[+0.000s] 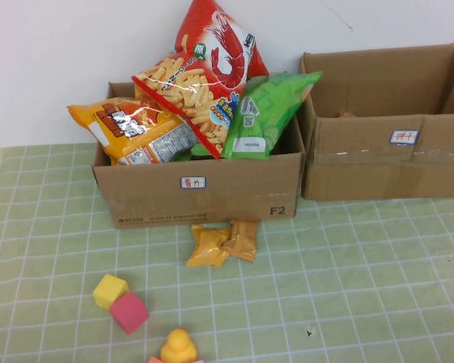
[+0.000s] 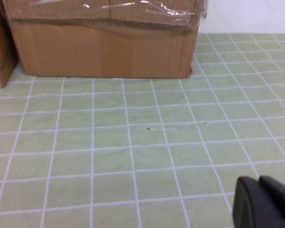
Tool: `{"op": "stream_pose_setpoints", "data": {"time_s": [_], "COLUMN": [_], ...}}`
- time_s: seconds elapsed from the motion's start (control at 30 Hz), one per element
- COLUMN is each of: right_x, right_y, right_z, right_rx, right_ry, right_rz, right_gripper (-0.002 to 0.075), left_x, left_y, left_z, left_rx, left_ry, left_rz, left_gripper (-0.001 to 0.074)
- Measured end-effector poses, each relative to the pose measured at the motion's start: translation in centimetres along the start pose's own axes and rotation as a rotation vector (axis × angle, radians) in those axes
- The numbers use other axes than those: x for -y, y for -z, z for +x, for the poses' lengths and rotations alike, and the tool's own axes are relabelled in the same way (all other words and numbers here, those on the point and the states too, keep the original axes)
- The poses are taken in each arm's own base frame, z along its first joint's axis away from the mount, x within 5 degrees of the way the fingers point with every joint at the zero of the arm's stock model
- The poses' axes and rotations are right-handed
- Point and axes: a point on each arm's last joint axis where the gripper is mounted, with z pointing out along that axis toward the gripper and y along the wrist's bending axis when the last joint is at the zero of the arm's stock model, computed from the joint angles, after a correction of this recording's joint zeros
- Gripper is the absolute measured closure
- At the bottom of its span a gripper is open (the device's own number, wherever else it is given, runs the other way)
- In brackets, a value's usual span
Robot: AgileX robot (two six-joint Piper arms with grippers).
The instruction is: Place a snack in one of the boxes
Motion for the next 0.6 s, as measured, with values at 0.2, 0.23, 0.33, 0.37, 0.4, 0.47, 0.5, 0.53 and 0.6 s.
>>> {"op": "stream_pose_setpoints", "data": {"time_s": [0.2, 0.23, 0.33, 0.37, 0.4, 0.47, 0.5, 0.53, 0.6], "right_x": [0.00, 0.00, 0.00, 0.00, 0.00, 0.00, 0.00, 0.00, 0.00], "right_y": [0.00, 0.00, 0.00, 0.00, 0.00, 0.00, 0.00, 0.00, 0.00], "right_z": [0.00, 0.00, 0.00, 0.00, 0.00, 0.00, 0.00, 0.00, 0.00], "right_rx": [0.000, 0.000, 0.000, 0.000, 0.000, 0.000, 0.000, 0.000, 0.000], "right_ry": [0.006, 0.006, 0.008, 0.008, 0.008, 0.008, 0.008, 0.008, 0.008], "right_rz": [0.000, 0.000, 0.000, 0.000, 0.000, 0.000, 0.000, 0.000, 0.000], "right_gripper": [0.0728, 0.0728, 0.0728, 0.0728, 0.0728, 0.0728, 0.0728, 0.0728, 0.0728], "left_x": [0.00, 0.00, 0.00, 0.00, 0.00, 0.00, 0.00, 0.00, 0.00], "left_y": [0.00, 0.00, 0.00, 0.00, 0.00, 0.00, 0.00, 0.00, 0.00], "left_z": [0.00, 0.00, 0.00, 0.00, 0.00, 0.00, 0.00, 0.00, 0.00], "left_rx": [0.000, 0.000, 0.000, 0.000, 0.000, 0.000, 0.000, 0.000, 0.000], "left_ry": [0.000, 0.000, 0.000, 0.000, 0.000, 0.000, 0.000, 0.000, 0.000], "left_rz": [0.000, 0.000, 0.000, 0.000, 0.000, 0.000, 0.000, 0.000, 0.000], "left_gripper": [0.0737, 0.0736, 0.0737, 0.0737, 0.0737, 0.0737, 0.0737, 0.0737, 0.0737]}}
